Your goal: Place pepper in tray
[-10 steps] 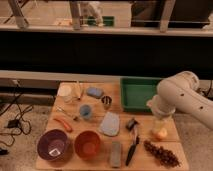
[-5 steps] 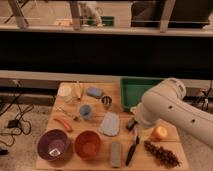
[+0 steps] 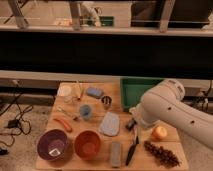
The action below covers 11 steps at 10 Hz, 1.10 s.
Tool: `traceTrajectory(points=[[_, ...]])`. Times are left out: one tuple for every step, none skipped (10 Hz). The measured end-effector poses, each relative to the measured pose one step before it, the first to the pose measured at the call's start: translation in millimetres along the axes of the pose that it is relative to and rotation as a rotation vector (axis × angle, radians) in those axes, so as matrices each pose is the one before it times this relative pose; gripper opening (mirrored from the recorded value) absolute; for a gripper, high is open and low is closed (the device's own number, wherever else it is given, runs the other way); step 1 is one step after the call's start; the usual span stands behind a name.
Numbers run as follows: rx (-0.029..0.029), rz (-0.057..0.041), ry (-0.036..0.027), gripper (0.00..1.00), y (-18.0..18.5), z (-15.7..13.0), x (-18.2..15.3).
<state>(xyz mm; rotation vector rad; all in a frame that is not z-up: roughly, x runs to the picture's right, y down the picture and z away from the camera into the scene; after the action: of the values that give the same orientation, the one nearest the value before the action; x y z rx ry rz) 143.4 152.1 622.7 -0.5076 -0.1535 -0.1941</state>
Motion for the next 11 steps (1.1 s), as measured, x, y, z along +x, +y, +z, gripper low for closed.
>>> traceTrajectory(points=[[-0.00189,-0.00569,-0.00635,0.8,1.77,1.8,-0.73],[-0.00161,-0.00768,-0.00496,0.8,0.77,2.3,-3.18],[-0.00402,-0.02061,-0.00913,0.8,-4.16,5.88,-13.07],[-0.0019,-0.01079,-0.00273,0.8,-4.36,4.55,-9.29],[-0.00309,-0.01584,-0.00724,0.8,-8.46,7.66,-18.3],[-0.00092,-0.02026,-0.00941,0.8,-12.12,9.5,-25.61],[0.00062,-0.0187,-0.01099,0.8,-10.92,7.84,-23.24],[0.00373,-0.02349,-0.0109,0.8,-11.92,7.15,-23.0],[0.00405,-0.01828,-0.00909,0.8,-9.62,4.85,-16.17],[0.00828,-0.02004,-0.01413,0.8,-12.68,5.02,-18.19],[0.00737,-0.01841,-0.02132,0.8,-11.1,4.5,-16.29]])
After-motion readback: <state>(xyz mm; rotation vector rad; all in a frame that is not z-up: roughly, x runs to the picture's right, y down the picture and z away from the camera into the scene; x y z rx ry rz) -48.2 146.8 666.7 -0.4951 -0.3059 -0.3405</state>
